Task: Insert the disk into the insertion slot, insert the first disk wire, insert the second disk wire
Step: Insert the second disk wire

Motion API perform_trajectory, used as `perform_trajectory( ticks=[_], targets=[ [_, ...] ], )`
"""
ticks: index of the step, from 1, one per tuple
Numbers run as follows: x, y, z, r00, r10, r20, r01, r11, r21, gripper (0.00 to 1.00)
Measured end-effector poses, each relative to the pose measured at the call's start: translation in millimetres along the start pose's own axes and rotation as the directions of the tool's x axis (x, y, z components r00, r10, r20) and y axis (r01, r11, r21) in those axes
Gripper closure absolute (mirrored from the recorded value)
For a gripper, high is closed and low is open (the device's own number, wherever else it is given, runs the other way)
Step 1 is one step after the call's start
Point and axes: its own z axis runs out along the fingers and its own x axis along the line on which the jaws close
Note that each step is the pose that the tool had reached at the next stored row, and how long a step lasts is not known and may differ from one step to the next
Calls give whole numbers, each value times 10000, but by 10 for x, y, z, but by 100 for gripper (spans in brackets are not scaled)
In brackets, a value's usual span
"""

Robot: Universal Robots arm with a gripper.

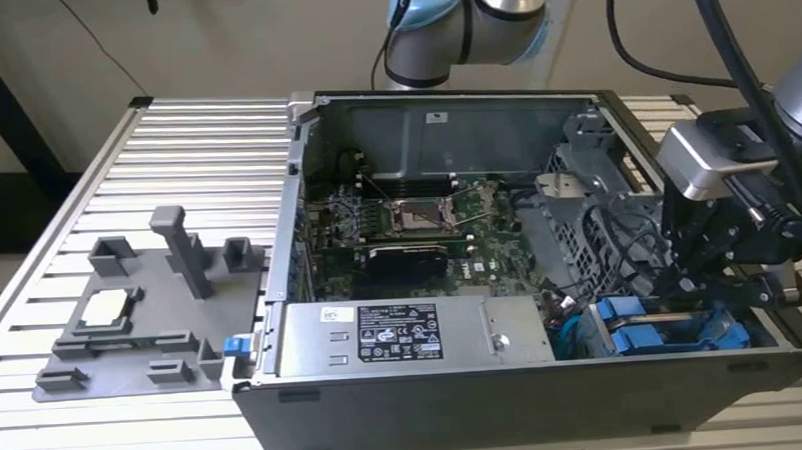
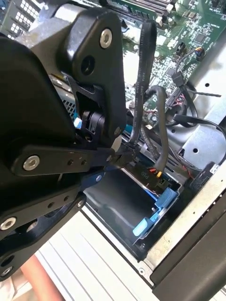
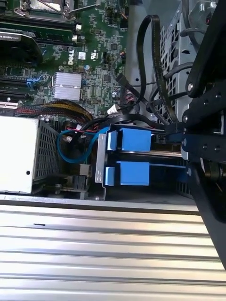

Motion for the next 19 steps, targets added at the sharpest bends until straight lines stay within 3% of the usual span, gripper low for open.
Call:
perform_trajectory(
  ticks=[3,7,9,10,14,19],
  targets=[
    [-12,12,-104,10000,1,24,-1,10000,5,89],
    [-22,48,-178,9999,0,148,0,10000,20,88],
    [-29,82,-223,9998,-1,217,0,10000,24,76],
    [-33,107,-242,9997,0,263,0,10000,27,76],
    [-48,189,-325,9992,-1,406,0,10000,37,58],
    [-102,245,-397,9985,-2,542,-1,10000,47,58]
  ],
)
